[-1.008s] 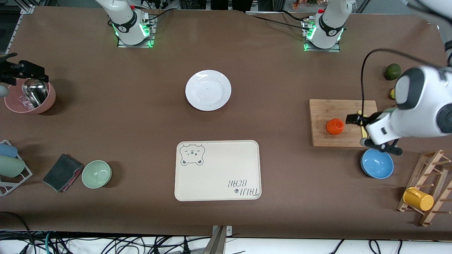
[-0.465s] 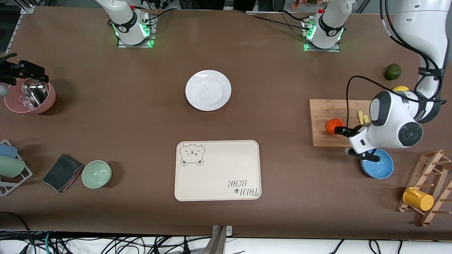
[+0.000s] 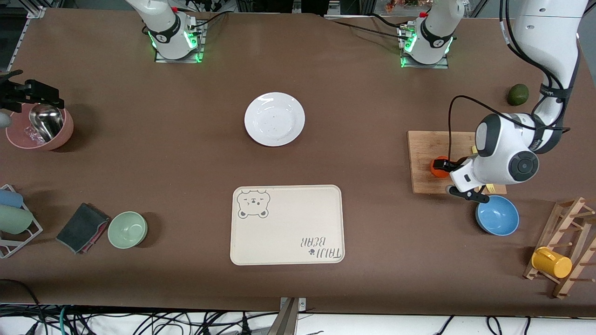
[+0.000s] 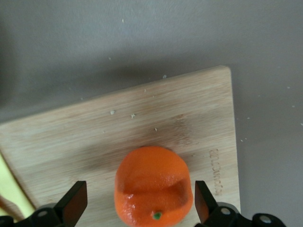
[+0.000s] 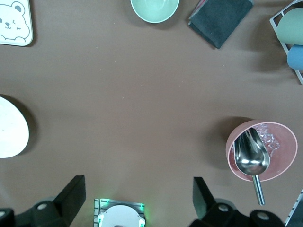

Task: Place orange and plate with both arms
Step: 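Reach the left gripper down to the orange on the cutting board, then close the left gripper on the orange and lift it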

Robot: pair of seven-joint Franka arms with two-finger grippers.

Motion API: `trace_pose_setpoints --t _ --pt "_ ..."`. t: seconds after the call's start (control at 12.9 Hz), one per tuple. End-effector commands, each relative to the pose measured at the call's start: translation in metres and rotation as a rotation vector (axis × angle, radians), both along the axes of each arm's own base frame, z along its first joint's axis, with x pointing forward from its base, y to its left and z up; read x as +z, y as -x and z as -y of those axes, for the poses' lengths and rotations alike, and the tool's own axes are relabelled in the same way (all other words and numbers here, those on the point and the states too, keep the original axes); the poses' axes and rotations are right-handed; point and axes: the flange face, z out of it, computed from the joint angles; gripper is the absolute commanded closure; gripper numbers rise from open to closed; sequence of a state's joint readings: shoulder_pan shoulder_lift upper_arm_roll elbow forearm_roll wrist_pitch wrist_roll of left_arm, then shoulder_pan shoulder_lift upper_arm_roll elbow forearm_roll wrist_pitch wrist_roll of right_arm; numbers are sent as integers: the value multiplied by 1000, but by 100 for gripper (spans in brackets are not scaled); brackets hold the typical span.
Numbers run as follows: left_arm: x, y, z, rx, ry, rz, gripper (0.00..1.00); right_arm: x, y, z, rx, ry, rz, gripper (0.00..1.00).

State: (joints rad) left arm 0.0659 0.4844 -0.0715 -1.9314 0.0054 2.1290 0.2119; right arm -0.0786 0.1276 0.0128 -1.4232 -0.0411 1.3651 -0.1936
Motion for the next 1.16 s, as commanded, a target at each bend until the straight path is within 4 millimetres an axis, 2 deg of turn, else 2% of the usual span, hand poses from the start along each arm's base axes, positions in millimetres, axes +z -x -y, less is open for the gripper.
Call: trace_pose_setpoints --t 0.0,0.16,0.23,0.39,0.54,0.62,0.7,0.85,1.09 --pt "1 15 14 25 -40 14 0 4 2 0 -12 8 -4 0" --pt "-5 16 11 29 -40 6 1 4 2 0 -13 8 -4 0" --pt "-11 17 11 29 -39 -2 9 4 2 0 -13 8 -4 0" --pt "-17 18 11 31 -39 -9 40 4 2 0 -13 8 -4 0" --pt "-13 15 5 38 -39 -4 73 4 2 0 -13 8 -4 0" --pt "-9 13 5 38 -40 1 85 3 2 1 -13 8 -6 0" --pt "-5 12 5 39 -40 6 92 4 2 2 -16 8 -4 0" --pt "13 3 8 31 -46 6 98 4 2 1 -15 8 -6 0" --pt "53 -16 20 51 -53 -15 99 3 2 1 -15 8 -8 0"
